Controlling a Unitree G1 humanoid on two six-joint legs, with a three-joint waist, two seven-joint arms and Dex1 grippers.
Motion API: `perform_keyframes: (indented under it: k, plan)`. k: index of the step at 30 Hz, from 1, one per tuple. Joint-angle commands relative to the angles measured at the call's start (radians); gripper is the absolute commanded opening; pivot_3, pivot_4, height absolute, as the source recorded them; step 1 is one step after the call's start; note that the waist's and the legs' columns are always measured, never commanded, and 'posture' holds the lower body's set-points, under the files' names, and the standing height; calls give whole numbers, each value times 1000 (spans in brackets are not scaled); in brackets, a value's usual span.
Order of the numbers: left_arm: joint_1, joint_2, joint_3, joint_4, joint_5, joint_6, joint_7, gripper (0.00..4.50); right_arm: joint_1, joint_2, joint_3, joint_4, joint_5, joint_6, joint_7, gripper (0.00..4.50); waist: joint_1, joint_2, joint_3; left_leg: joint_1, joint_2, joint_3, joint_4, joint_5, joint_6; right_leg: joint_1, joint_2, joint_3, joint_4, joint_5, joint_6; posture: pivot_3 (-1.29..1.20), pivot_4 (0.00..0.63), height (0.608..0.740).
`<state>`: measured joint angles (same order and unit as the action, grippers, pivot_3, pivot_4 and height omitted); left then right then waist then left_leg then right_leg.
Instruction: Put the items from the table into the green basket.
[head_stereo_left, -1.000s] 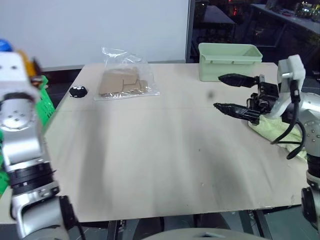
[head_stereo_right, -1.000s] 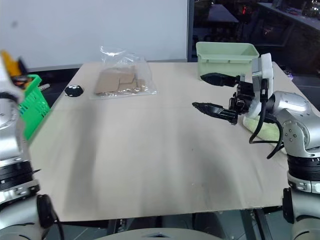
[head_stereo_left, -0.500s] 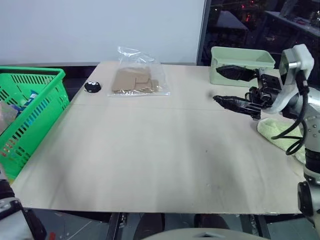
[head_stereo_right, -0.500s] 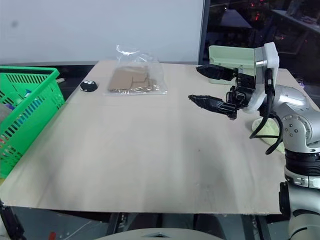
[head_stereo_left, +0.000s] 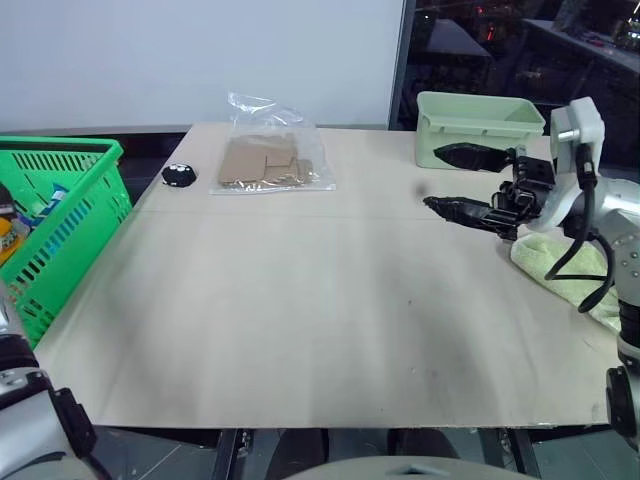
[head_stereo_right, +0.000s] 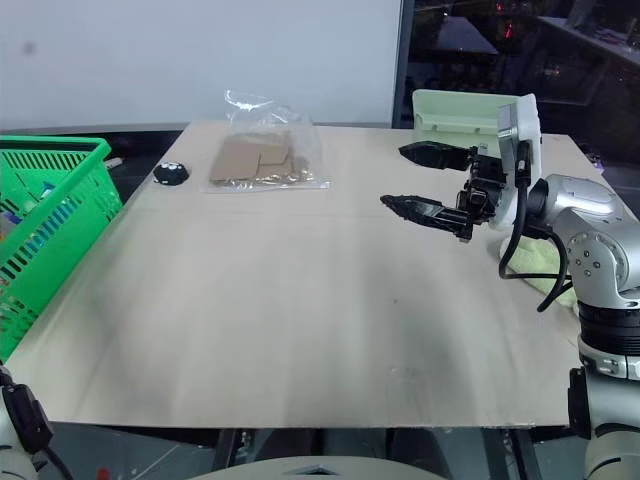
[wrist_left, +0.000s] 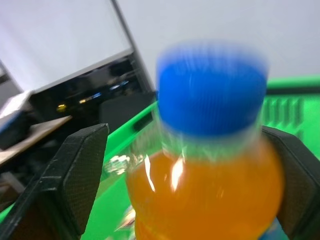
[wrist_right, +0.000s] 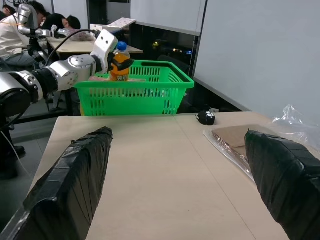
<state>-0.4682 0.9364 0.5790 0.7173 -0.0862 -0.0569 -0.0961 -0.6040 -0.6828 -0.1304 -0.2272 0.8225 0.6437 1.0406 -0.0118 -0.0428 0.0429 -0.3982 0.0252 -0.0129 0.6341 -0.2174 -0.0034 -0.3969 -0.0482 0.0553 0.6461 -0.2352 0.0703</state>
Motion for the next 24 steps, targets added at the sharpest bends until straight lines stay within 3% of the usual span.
perform_keyframes:
  k: [1, 8, 11, 14, 19, 24]
  plan:
    - [-6, 11, 19, -78, -29, -12, 9, 4462, -3, -10, -19, -23, -1, -10, -2, 4500, -2, 0, 0, 0, 0, 0, 0, 0, 0, 0, 0, 0, 0, 0, 0, 40, 0, 740]
    - [-4, 14, 35, -85, -53, 1, 37, 4462, 6, -4, -18, -19, -13, -20, 2, 4500, 0, 0, 0, 0, 0, 0, 0, 0, 0, 0, 0, 0, 0, 0, 0, 44, 0, 740]
    - [-1, -22, 29, -166, -119, -24, -54, 4462, 16, -8, -25, -20, -13, -20, 7, 4500, 2, 0, 0, 0, 0, 0, 0, 0, 0, 0, 0, 0, 0, 0, 0, 44, 0, 740]
    - [57, -97, -4, -355, -276, 37, -268, 4462, 46, -21, -34, -15, -20, -25, 19, 4500, 11, 0, 0, 0, 0, 0, 1, 0, 0, 1, 0, 0, 0, 0, 0, 44, 0, 740]
    - [313, -168, -120, -762, -485, 271, -506, 4462, 180, -48, -44, 14, -91, -110, 61, 4500, 5, 0, 0, 0, -1, 2, 1, 0, 0, 1, -1, 2, -1, 0, 0, 46, 0, 740]
    - [523, -204, -255, -992, -478, 394, -533, 4462, 350, -60, -57, 78, -210, -236, 60, 4500, -3, 5, 1, 3, 1, 3, 1, 0, 1, 2, 2, 5, 0, -2, -3, 39, 0, 740]
